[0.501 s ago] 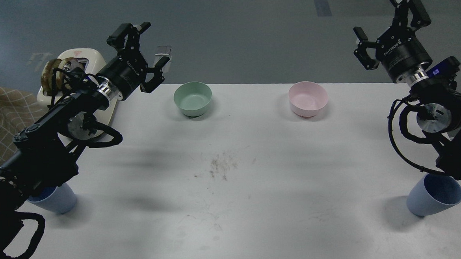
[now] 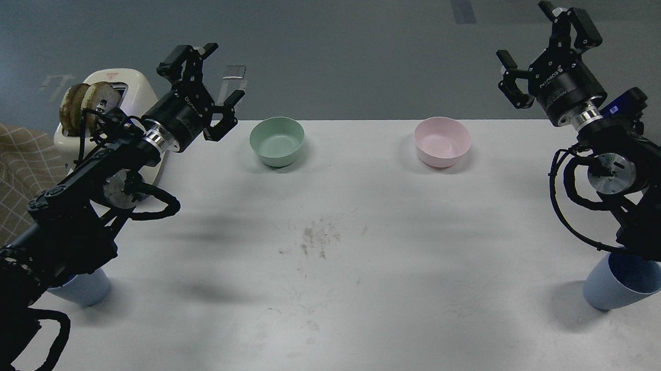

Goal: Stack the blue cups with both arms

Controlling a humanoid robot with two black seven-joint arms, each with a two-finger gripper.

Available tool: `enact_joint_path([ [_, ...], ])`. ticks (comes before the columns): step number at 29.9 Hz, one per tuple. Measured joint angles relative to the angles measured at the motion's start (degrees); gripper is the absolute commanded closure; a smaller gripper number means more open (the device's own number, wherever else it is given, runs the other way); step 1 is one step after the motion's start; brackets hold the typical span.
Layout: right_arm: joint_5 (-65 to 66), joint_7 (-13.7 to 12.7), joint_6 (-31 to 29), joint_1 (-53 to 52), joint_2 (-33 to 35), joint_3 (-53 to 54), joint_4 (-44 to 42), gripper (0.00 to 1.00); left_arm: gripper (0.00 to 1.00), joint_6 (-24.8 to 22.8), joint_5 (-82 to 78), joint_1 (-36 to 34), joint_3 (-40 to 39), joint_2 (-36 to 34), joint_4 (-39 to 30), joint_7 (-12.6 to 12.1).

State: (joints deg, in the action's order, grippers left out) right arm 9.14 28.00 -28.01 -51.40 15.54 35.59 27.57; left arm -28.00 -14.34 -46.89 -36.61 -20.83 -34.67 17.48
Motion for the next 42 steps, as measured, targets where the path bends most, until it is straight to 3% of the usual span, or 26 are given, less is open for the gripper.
enact_joint_path([
  [20, 2.4, 0.0, 0.0, -4.5, 3.4, 0.0, 1.5, 0.0, 0.02, 0.0, 0.8, -1.0, -3.1, -1.0, 0.1, 0.9],
  [42, 2.3, 0.0, 0.0, -6.4, -1.8, 0.0, -6.0, 0.0, 0.02, 0.0, 0.9, -1.0, -3.7, -1.4, -0.7, 1.5],
])
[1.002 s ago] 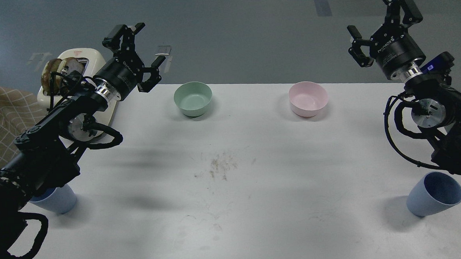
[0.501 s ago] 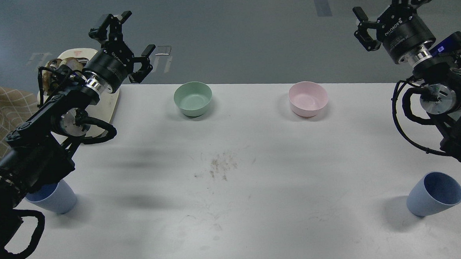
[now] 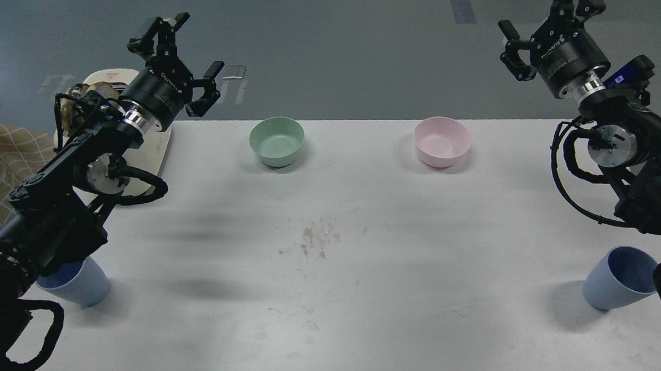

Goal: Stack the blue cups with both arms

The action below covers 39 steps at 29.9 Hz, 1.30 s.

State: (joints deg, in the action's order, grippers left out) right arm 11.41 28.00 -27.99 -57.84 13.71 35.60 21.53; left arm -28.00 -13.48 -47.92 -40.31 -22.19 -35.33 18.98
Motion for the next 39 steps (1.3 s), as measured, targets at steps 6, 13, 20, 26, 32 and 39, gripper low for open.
enact_joint_path([
  [6, -0.2, 0.0, 0.0, -0.4, -0.5, 0.0, -0.6, 0.0, 0.02, 0.0, 0.0, 0.1, 0.0, 0.4, -0.1, 0.0],
  [13, -0.2, 0.0, 0.0, 0.2, -0.4, 0.0, -1.9, 0.0, 0.02, 0.0, 0.0, 0.1, 0.0, 0.0, -0.4, 0.0],
  [20, -0.2, 0.0, 0.0, -0.4, -0.7, 0.1, -2.7, 0.0, 0.02, 0.0, -0.8, -0.1, 0.2, -2.5, -3.8, 0.1],
  [26, -0.2, 0.0, 0.0, -0.4, -0.8, 0.1, -2.7, 0.0, 0.02, 0.0, -2.5, -0.1, 0.3, -9.2, -9.8, 0.1],
  [32, -0.1, 0.0, 0.0, -0.7, -1.7, 0.1, -2.8, 0.0, 0.02, 0.0, -2.7, 0.0, 0.2, -12.5, -12.4, 0.1],
  [39, 0.0, 0.0, 0.0, -1.5, -2.3, 0.0, -3.8, 0.0, 0.02, 0.0, -2.7, 0.1, 0.0, -12.8, -12.6, 0.1],
])
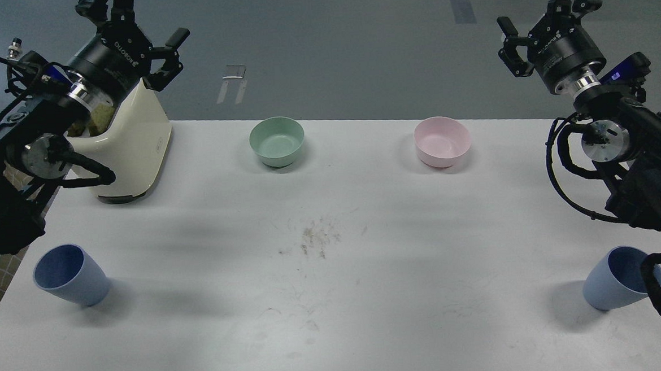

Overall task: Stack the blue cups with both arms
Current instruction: 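Swing the left gripper down toward the blue cup nearest it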

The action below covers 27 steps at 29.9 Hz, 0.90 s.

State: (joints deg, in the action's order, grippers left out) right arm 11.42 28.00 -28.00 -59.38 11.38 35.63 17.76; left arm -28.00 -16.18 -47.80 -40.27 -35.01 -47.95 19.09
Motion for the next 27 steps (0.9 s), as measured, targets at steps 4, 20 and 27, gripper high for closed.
enact_joint_path([
  [4, 0.0, 0.0, 0.0, -0.1, 0.0, 0.0, -0.1, 0.0, 0.02, 0.0, -0.7, -0.6, 0.1, -1.9, -0.3, 0.0],
  [20, 0.1, 0.0, 0.0, -0.1, 0.6, 0.0, -0.2, 0.0, 0.02, 0.0, -31.2, -1.4, 0.2, -22.4, -17.1, -0.1],
  [27, 0.1, 0.0, 0.0, -0.1, 0.6, 0.0, -0.1, 0.0, 0.02, 0.0, -46.9, -0.9, 0.8, -32.5, -24.8, 0.7],
])
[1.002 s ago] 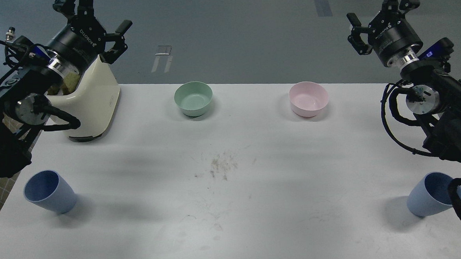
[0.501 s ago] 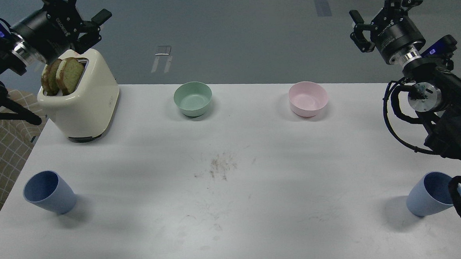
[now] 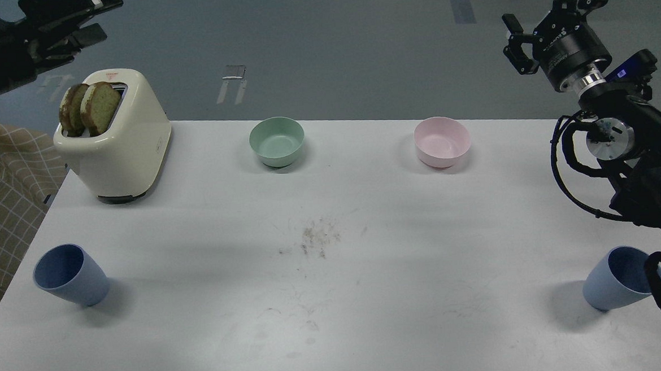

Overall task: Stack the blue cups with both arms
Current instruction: 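Swing the left gripper down toward the blue cup nearest it, then grasp the blue cup nearest the left gripper and lift it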

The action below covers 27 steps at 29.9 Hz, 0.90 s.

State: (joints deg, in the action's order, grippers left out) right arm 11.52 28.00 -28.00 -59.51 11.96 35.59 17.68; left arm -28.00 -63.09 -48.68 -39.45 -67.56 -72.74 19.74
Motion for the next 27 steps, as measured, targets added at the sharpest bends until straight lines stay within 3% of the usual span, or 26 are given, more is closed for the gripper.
enact_joint_path([
  [3, 0.1, 0.0, 0.0, 0.0, 0.0, 0.0, 0.0, 0.0, 0.02, 0.0, -5.2, 0.3, 1.0, -5.1, -3.5, 1.5],
  [8, 0.1, 0.0, 0.0, 0.0, 0.2, 0.0, 0.0, 0.0, 0.02, 0.0, -14.8, 0.8, 7.3, -13.8, -8.3, 6.9],
  [10, 0.1, 0.0, 0.0, 0.1, 0.5, 0.0, 0.0, 0.0, 0.02, 0.0, -19.1, 0.8, 10.3, -16.9, -9.4, 7.9],
  [17, 0.1, 0.0, 0.0, 0.6, 0.6, 0.0, 0.1, 0.0, 0.02, 0.0, -28.4, 0.8, 22.1, -20.7, -12.3, 8.3],
  [27, 0.1, 0.0, 0.0, 1.4, 0.7, 0.0, 0.2, 0.0, 0.02, 0.6, -36.7, 0.9, 32.1, -17.6, -10.4, 8.3],
])
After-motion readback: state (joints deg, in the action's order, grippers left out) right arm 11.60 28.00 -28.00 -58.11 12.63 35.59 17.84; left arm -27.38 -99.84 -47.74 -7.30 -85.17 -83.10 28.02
